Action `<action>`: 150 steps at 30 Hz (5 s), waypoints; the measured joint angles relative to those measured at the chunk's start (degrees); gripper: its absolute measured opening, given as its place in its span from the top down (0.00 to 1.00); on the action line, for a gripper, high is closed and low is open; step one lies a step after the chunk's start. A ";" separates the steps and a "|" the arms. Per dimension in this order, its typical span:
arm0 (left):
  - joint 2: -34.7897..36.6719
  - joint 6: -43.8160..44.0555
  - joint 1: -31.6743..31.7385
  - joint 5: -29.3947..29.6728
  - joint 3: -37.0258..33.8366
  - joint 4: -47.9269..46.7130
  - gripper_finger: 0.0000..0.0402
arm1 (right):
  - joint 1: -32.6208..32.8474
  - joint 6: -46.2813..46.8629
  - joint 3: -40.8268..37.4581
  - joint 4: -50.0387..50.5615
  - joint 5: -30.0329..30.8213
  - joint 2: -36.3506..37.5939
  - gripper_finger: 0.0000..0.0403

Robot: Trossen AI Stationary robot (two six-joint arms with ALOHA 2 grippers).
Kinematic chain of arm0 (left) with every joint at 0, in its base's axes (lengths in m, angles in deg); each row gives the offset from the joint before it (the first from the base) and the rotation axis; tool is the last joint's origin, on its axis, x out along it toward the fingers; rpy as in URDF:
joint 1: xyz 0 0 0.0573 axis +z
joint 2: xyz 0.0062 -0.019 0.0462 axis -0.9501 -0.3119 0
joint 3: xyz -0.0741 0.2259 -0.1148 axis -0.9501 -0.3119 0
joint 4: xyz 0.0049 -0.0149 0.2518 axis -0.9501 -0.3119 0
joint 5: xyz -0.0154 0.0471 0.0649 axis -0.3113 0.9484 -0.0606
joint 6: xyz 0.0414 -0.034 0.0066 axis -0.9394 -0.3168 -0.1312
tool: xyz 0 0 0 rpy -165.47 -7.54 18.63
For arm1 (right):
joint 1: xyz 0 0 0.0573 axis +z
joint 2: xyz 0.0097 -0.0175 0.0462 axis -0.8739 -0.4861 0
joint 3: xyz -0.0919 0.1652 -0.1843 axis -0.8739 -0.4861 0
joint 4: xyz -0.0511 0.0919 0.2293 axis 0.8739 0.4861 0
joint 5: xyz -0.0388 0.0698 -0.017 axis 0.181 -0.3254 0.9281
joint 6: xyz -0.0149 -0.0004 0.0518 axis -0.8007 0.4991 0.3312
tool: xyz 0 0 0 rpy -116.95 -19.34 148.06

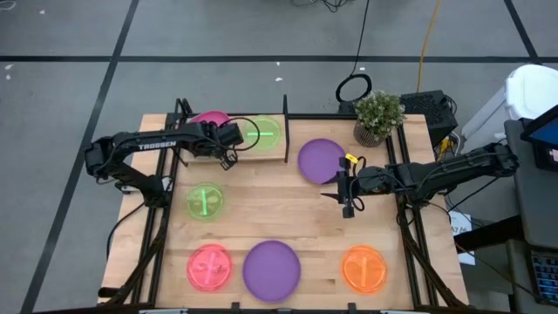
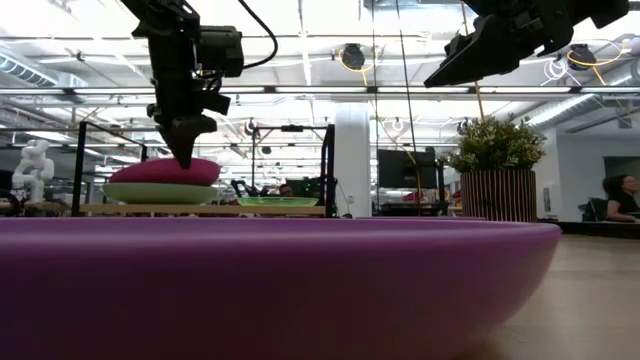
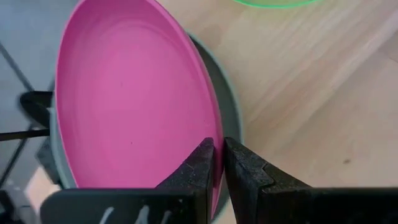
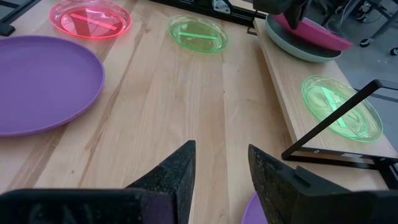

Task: Place and stack plates onto a shelf
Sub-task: Stack the top pink plate into the blue plate on the shelf, then stack the left green transparent plate into the green transparent plate on the shelf

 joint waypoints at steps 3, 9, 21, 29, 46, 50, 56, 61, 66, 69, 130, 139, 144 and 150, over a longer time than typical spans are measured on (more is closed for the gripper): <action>0.00 0.56 0.27 -1.16 0.00 -0.02 0.85 | -0.01 0.01 0.00 0.00 -0.01 0.00 0.68; 0.00 0.52 0.28 -0.65 0.00 0.11 0.71 | -0.02 0.00 0.00 0.02 0.00 0.00 0.68; 0.02 1.10 -0.12 0.14 0.00 0.37 0.55 | 0.00 -0.02 0.00 0.02 0.00 0.00 0.68; 0.08 2.67 -3.00 0.20 0.00 0.46 0.53 | 0.00 -0.02 0.00 0.63 -0.02 0.00 0.68; 2.51 23.06 -42.77 -0.18 0.02 -7.32 0.53 | 0.00 0.61 0.00 3.09 -0.02 0.00 0.68; 2.27 28.89 -51.62 -0.10 0.02 -6.35 0.53 | 0.00 1.44 0.00 2.29 -0.04 0.00 0.68; 2.32 37.07 -59.59 1.06 -2.05 -6.21 0.53 | 0.00 1.51 0.00 2.14 -0.04 0.00 0.68; 2.32 39.64 -62.98 0.46 -6.64 -4.89 0.53 | 0.00 1.51 0.00 2.08 -0.04 0.00 0.68; 2.29 39.31 -63.29 -2.38 -12.51 3.72 0.53 | 0.00 1.52 0.00 2.08 -0.04 0.00 0.68; 2.29 40.28 -63.05 -2.70 -14.93 5.75 0.54 | 0.00 1.51 0.00 2.08 -0.04 0.00 0.68; 2.29 28.17 -58.60 1.96 -9.68 0.34 0.99 | 0.00 1.49 0.02 2.19 0.10 -4.02 0.68; 2.29 9.42 -51.56 4.86 -1.55 -0.18 0.99 | -0.02 -0.03 0.02 5.98 0.26 -6.77 0.68; 2.29 -0.28 -47.33 6.00 2.95 -0.21 0.99 | -0.02 0.32 0.02 8.76 0.33 -7.75 0.68; 2.29 -13.35 -41.72 9.28 6.14 -0.13 0.99 | -0.04 0.56 0.04 11.56 2.03 -9.80 0.68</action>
